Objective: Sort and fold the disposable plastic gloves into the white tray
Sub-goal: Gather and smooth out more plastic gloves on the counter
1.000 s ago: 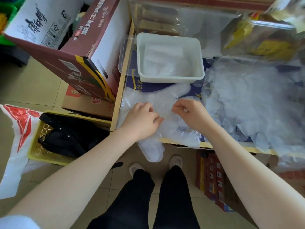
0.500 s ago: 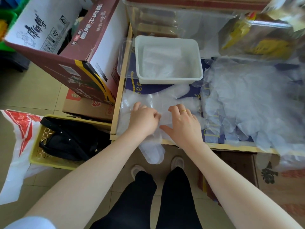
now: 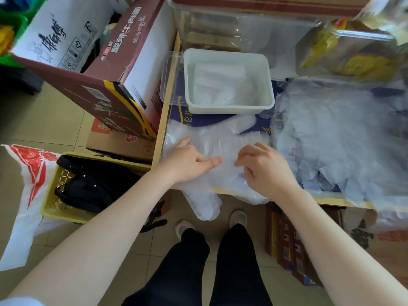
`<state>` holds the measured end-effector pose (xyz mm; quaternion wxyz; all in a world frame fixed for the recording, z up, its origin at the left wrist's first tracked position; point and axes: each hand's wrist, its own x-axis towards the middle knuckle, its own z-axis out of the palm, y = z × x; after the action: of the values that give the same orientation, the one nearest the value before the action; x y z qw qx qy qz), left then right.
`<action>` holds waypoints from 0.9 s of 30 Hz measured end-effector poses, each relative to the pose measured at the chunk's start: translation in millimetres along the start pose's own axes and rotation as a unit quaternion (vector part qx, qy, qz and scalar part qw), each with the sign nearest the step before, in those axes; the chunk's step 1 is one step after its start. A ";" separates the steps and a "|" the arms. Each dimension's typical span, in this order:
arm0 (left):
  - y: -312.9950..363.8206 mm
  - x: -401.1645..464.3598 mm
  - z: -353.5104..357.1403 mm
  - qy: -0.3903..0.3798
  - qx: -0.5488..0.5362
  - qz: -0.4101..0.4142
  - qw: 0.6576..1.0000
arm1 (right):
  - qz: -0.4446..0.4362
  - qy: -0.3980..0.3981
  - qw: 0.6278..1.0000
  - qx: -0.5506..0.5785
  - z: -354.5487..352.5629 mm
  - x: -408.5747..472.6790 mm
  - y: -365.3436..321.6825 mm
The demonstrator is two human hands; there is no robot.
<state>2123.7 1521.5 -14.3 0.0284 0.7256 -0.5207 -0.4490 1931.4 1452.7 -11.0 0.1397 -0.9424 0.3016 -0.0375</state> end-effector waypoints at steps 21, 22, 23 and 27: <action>-2.7 0.6 19.7 0.087 0.266 -0.052 0.959 | 0.111 -0.135 0.982 -0.073 39.7 5.2 36.1; 0.7 0.6 19.8 0.086 0.264 -0.064 0.959 | 0.101 -0.154 0.982 -0.050 29.4 3.0 41.8; 5.5 0.3 19.5 0.088 0.255 -0.075 0.960 | 0.074 -0.155 0.985 -0.002 18.7 0.9 46.5; 32.6 -3.0 25.7 0.211 0.220 -0.009 0.952 | 0.064 0.067 0.982 0.164 -17.4 -12.2 65.8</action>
<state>2082.3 1520.0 -11.1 -0.0271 0.7970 -0.5819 -0.1597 1882.0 1404.3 -12.9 0.2741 -0.8807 0.3597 -0.1409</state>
